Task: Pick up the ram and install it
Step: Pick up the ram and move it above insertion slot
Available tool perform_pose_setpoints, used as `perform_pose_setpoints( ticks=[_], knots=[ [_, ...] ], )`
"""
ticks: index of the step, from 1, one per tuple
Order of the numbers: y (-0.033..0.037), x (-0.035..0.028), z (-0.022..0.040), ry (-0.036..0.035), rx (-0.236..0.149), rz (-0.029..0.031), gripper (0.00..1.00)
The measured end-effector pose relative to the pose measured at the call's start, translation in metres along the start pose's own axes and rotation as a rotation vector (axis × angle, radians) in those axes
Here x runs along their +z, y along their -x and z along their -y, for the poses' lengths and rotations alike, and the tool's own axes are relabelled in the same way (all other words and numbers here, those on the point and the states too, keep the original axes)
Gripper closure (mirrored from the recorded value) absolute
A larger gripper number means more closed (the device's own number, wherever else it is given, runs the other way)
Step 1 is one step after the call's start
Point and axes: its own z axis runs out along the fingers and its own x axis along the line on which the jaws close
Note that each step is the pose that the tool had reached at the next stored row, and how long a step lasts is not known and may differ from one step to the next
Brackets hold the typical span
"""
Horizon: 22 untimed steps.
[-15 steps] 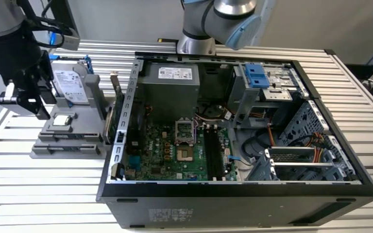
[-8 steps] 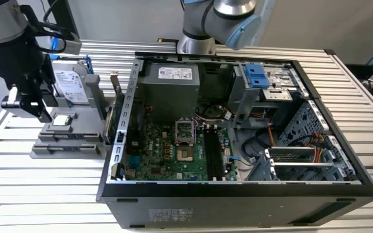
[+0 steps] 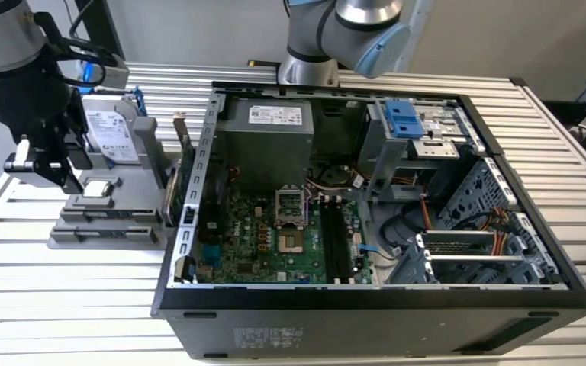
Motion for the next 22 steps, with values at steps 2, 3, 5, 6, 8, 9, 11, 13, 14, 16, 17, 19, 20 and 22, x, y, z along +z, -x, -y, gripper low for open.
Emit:
perform_pose_setpoints(
  ticks=[2, 3, 5, 6, 8, 9, 11, 13, 14, 16, 17, 19, 20, 22],
  knots=[
    [-0.0001, 0.0026, 0.0000, 0.0004, 0.000, -0.0003, 0.00],
    [-0.0001, 0.0043, 0.0001, 0.0001, 0.000, -0.0001, 0.00],
    [-0.0002, 0.0074, 0.0001, 0.0003, 0.000, -0.0002, 0.00],
    [-0.0002, 0.0089, 0.0001, 0.0003, 0.000, -0.0003, 0.00],
    [-0.0003, 0.0120, 0.0002, 0.0004, 0.000, -0.0003, 0.00],
    [-0.0003, 0.0136, 0.0002, 0.0004, 0.000, -0.0003, 0.00],
    [-0.0004, 0.0169, 0.0003, 0.0003, 0.000, -0.0002, 0.00],
    [-0.0005, 0.0199, 0.0003, 0.0003, 0.000, -0.0002, 0.00],
    [-0.0005, 0.0213, 0.0004, 0.0003, 0.000, -0.0002, 0.00],
    [-0.0006, 0.0242, 0.0004, 0.0003, 0.000, -0.0003, 0.00],
    [-0.0006, 0.0258, 0.0004, 0.0003, 0.000, -0.0002, 0.00],
    [-0.0006, 0.0290, 0.0004, 0.0003, 0.000, -0.0002, 0.00],
    [-0.0007, 0.0304, 0.0005, 0.0002, 0.000, -0.0002, 0.00],
    [-0.0021, 0.0322, 0.0004, 0.0005, 0.000, 0.0002, 0.00]
  ],
)
